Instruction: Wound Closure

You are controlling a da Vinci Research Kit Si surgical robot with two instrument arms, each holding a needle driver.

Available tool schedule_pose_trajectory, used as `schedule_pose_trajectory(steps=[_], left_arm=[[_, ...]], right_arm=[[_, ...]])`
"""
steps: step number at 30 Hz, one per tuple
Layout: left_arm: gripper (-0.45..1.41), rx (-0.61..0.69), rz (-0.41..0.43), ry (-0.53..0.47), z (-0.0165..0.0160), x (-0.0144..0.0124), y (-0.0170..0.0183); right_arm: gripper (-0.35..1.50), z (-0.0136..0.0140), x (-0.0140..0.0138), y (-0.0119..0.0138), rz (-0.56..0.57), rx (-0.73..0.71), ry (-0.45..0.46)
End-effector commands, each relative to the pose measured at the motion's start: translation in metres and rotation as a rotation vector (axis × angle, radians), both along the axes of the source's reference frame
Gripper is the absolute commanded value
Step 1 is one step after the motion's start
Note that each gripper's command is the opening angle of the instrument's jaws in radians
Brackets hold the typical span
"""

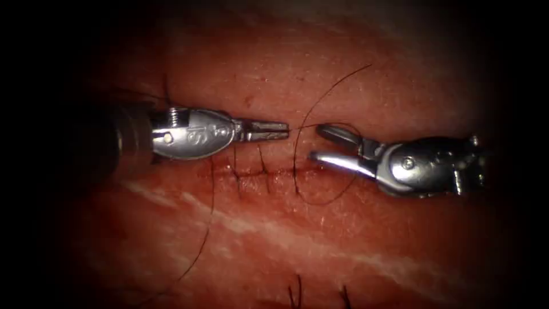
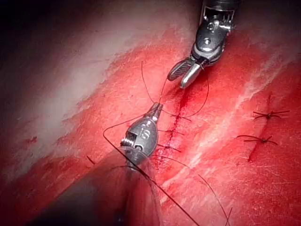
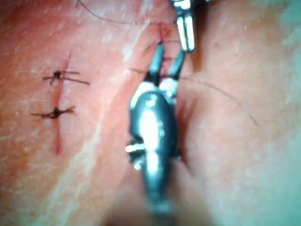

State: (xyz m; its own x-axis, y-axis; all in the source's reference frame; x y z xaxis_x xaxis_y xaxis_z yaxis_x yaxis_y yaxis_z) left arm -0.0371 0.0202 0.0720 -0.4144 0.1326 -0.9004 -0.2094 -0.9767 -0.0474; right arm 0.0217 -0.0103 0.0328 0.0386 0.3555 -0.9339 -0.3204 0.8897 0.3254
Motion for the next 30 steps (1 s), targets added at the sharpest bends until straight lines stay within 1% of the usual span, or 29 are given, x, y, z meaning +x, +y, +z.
schedule_pose_trajectory(steps=[1, 2, 4, 5, 7, 8, 12, 15, 19, 22, 24, 25, 28, 30], left_arm=[[-0.45, 0.006, 0.004, -0.001, 0.0009, -0.0007, -0.0005], [-0.45, 0.005, 0.006, -0.002, 0.0010, -0.0008, -0.0006], [-0.45, 0.004, 0.007, -0.003, 0.0010, -0.0009, -0.0011], [-0.45, 0.004, 0.009, -0.005, 0.0009, -0.0010, -0.0012], [-0.45, 0.004, 0.013, -0.003, 0.0006, -0.0010, -0.0016], [-0.45, 0.004, 0.012, -0.003, 0.0004, -0.0011, -0.0020], [-0.45, 0.005, 0.019, -0.005, 0.0001, -0.0013, -0.0025], [-0.45, 0.006, 0.021, -0.007, -0.0002, -0.0015, -0.0027], [-0.45, 0.007, 0.021, -0.007, -0.0005, -0.0016, -0.0028], [-0.45, 0.007, 0.021, -0.007, -0.0005, -0.0016, -0.0028], [-0.45, 0.008, 0.022, -0.005, -0.0005, -0.0017, -0.0028], [-0.45, 0.009, 0.023, -0.006, -0.0006, -0.0016, -0.0027], [-0.45, 0.011, 0.023, -0.007, -0.0007, -0.0015, -0.0025], [-0.45, 0.013, 0.024, -0.009, -0.0009, -0.0014, -0.0023]], right_arm=[[0.00, 0.0008, 0.0003, -0.0013, 0.007, 0.022, 0.010], [0.00, 0.0010, 0.0003, -0.0014, 0.019, 0.032, 0.005], [0.00, 0.0014, 0.0006, -0.0015, 0.069, 0.097, -0.009], [0.04, 0.0017, 0.0007, -0.0016, 0.099, 0.141, -0.012], [0.05, 0.0023, 0.0011, -0.0018, 0.119, 0.235, -0.050], [0.05, 0.0028, 0.0015, -0.0018, 0.145, 0.305, -0.080], [-0.01, 0.0038, 0.0018, -0.0014, 0.231, 0.461, -0.096], [-0.01, 0.0043, 0.0016, -0.0010, 0.313, 0.609, -0.091], [0.02, 0.0045, 0.0014, -0.0009, 0.363, 0.694, -0.103], [0.09, 0.0049, 0.0012, -0.0008, 0.403, 0.739, -0.100], [0.17, 0.0057, 0.0010, -0.0006, 0.414, 0.773, -0.133], [0.26, 0.0064, 0.0008, -0.0006, 0.427, 0.787, -0.138], [0.31, 0.0075, 0.0005, -0.0005, 0.454, 0.815, -0.142], [0.37, 0.0086, 0.0000, -0.0005, 0.475, 0.830, -0.140]])
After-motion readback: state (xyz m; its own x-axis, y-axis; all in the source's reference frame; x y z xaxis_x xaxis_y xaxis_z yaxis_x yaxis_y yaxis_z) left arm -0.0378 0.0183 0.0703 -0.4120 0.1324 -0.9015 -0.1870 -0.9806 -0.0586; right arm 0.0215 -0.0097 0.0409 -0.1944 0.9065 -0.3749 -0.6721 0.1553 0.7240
